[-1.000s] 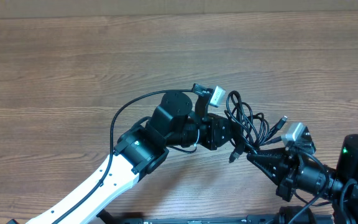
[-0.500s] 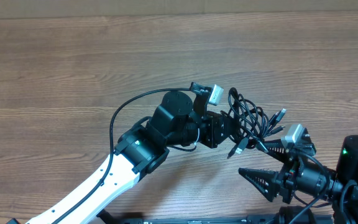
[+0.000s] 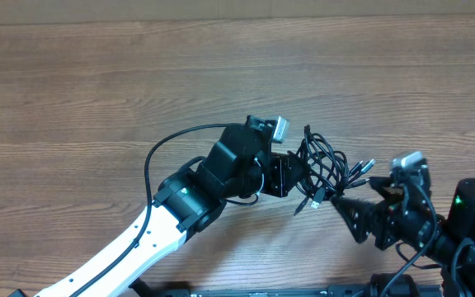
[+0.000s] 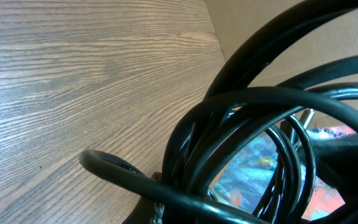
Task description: Untangle cables
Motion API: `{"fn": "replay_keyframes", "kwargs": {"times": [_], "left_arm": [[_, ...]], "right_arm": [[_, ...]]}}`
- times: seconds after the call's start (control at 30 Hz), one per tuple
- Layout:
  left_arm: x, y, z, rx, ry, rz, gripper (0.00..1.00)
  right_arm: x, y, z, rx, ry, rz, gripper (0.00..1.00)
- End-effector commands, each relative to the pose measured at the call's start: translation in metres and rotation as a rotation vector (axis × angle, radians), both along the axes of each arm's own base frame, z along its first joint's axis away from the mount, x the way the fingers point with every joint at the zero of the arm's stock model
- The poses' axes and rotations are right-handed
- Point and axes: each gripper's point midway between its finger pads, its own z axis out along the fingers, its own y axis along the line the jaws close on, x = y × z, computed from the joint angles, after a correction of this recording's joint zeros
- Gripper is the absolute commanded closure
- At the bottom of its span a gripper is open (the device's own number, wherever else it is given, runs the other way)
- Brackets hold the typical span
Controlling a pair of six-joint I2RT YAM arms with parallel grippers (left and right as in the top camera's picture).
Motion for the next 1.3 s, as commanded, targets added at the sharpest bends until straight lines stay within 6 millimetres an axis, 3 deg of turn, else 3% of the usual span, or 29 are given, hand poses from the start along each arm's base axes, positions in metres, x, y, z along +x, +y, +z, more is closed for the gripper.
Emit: {"fn": "replay_keyframes", "kwargs": {"times": [0.0,0.1,0.47,0.67,1.0,1.27], "left_arm": [[0.001,-0.001,0.005,-0.014,0.01,0.016,0.96],[0.002,-0.001,0.004,-0.013,0.008,0.021,0.96],[0.003,0.0,0.005,-0.014,0.011,0.035,0.96],[0.006,0.001,0.005,-0.011,0.006,0.052,0.96],[0.012,-0.007,0.025,-0.119,0.041,0.09,0.96],[0.013,-0.008,0.03,-0.145,0.058,0.103,0.96]], "right_arm": [[0.013,-0.035,-0.01,-0.038,0.072,-0.269,0.13],[0.016,-0.045,-0.012,-0.04,0.089,-0.347,0.13],[0.016,-0.045,-0.012,-0.035,0.09,-0.35,0.13],[0.014,-0.036,-0.009,-0.007,0.089,-0.304,0.13],[-0.001,0.004,0.005,0.029,-0.005,0.016,0.13],[-0.005,0.005,0.002,0.01,-0.006,0.043,0.12]]}}
